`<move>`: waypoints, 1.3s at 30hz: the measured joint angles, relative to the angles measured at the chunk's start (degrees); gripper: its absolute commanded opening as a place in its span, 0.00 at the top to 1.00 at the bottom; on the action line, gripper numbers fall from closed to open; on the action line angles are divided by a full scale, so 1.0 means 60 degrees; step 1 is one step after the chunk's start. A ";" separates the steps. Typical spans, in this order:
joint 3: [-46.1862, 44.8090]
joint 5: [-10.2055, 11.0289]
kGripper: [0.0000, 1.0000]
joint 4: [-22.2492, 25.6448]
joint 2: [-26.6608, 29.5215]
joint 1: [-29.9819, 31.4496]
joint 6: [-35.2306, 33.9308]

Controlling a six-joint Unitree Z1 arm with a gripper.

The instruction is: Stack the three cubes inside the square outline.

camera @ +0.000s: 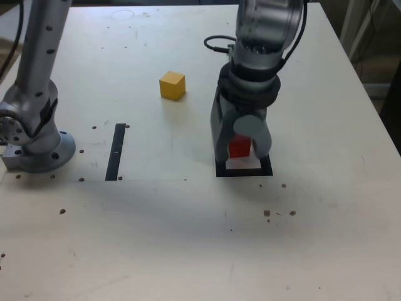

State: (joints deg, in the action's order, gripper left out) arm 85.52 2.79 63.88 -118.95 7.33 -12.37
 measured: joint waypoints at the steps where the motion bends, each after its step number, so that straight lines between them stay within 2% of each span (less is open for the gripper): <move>1: -0.0027 -0.0006 0.91 -0.0052 -0.0012 0.0000 0.0000; 7: -0.0054 -0.0012 0.86 -0.0158 -0.0023 0.0000 0.0089; 11: -0.0053 -0.0041 0.73 -0.0262 -0.0127 0.0000 0.0187; 15: 0.0014 -0.0144 0.53 -0.0276 -0.0223 -0.0011 0.0357; 21: 0.0039 -0.0252 0.06 -0.0281 -0.0341 -0.0063 0.0554; 22: 0.0033 -0.0230 0.02 -0.0279 -0.0369 -0.0063 0.0553; 28: -0.0174 0.0188 0.00 -0.0149 0.0200 -0.0050 0.0348; 33: -0.0397 0.0373 0.00 -0.0049 0.0907 0.0004 0.0288; 36: -0.0500 0.0658 0.00 0.0421 0.1425 0.0004 0.0347; 39: -0.0501 0.0952 0.00 0.0943 0.1814 -0.0045 0.0882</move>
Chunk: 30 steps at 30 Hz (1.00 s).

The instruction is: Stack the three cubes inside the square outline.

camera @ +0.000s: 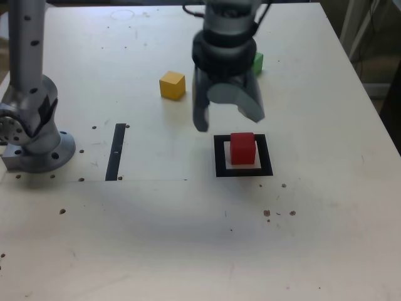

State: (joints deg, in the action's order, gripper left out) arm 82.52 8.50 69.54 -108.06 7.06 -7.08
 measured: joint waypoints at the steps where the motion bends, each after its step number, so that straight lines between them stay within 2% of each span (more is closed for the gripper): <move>1: 0.0016 0.0096 0.00 0.0184 0.0068 -0.0053 0.0285; 8: 0.0052 0.0468 0.01 0.0834 0.0404 -0.0856 0.2494; 15: -0.0336 0.0773 0.01 0.1209 0.0683 -0.2695 0.4240; 17: -0.0608 0.0926 0.01 0.1122 0.0760 -0.3331 0.4551; 20: -0.1461 0.1334 0.01 0.0458 0.0963 -0.4302 0.5198; 23: -0.1770 0.1468 0.01 0.0111 0.1221 -0.5207 0.5490; 25: -0.1990 0.1596 0.01 -0.0084 0.1375 -0.5383 0.5707; 30: -0.2444 0.1652 0.02 -0.0693 0.1185 -0.5550 0.6105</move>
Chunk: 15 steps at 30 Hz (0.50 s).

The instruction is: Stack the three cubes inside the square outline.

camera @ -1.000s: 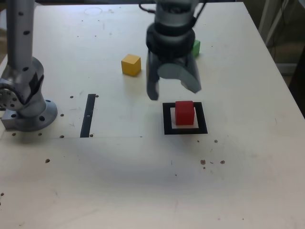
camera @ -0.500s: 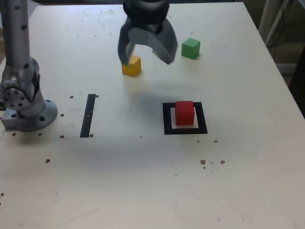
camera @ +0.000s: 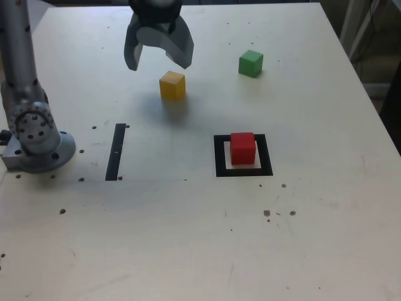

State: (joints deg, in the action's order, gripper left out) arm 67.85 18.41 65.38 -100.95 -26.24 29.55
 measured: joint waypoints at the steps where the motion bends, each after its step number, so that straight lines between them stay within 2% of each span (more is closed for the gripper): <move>1: -0.0087 0.0003 0.02 -0.0153 -0.0106 -0.0022 0.0141; 10: -0.0244 -0.0026 0.08 -0.0938 -0.0907 -0.0038 0.0767; 15: -0.0244 -0.0313 0.16 -0.1235 -0.1521 -0.0224 0.1033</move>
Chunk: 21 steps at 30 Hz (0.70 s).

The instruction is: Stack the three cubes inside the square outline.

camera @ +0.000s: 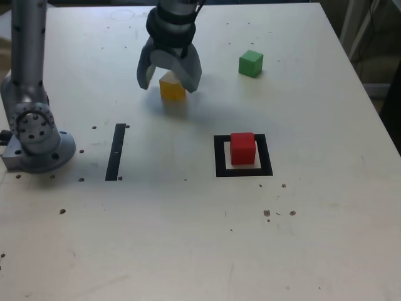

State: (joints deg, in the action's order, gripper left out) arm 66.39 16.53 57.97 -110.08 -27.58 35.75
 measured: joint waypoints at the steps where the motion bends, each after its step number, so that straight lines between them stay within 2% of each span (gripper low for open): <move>1: 0.0000 -0.0052 0.18 -0.0038 -0.0051 -0.0037 0.0038; 10: -0.0099 -0.0316 0.46 -0.0359 -0.0059 -0.0069 0.0221; 17: -0.0106 -0.0310 0.55 -0.0489 0.0154 -0.0069 0.0221; 21: -0.0105 -0.0336 0.64 -0.0488 0.0355 -0.0069 0.0222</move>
State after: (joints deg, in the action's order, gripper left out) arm 65.76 14.52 55.04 -107.95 -28.00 37.08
